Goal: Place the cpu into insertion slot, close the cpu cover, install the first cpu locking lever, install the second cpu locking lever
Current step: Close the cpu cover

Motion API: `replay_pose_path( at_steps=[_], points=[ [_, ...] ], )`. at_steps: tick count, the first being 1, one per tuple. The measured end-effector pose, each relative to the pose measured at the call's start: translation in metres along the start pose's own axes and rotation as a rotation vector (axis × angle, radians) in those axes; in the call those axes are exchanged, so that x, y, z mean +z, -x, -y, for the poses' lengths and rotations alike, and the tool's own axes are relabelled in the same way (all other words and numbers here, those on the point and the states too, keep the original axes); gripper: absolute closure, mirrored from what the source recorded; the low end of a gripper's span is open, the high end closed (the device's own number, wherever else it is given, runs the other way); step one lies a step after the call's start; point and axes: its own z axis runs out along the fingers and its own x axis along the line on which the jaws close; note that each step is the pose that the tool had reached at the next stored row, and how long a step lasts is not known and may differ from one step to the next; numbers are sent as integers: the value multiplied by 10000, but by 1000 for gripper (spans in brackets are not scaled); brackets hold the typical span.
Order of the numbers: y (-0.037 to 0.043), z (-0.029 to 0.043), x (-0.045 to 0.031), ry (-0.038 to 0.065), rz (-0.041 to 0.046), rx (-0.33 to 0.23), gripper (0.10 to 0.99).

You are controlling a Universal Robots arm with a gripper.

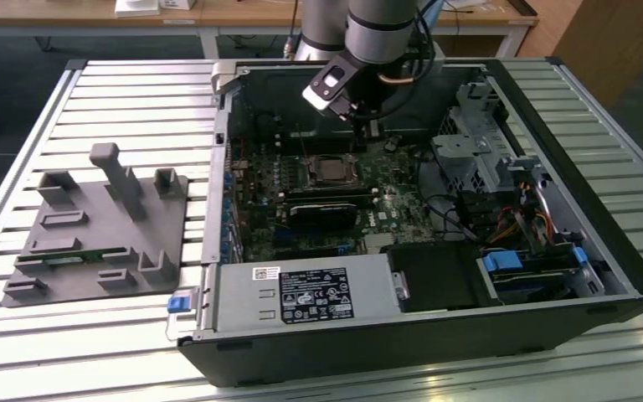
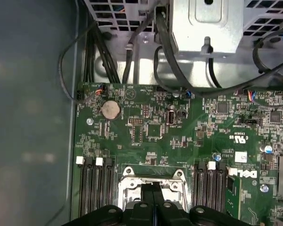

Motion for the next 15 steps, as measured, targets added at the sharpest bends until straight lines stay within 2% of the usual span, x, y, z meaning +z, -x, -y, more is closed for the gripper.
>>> replay_pose_path(
  at_steps=[3, 7, 9, 11, 15],
  points=[
    [9, 27, 28, -2, 0, -1, 980],
    [8, 176, 41, -3, 1, 0, 980],
    [6, 229, 51, -2, -1, 0, 980],
    [7, 242, 73, -9, -1, 0, 980],
    [13, 247, 141, -95, -3, 4, 980]
  ],
)
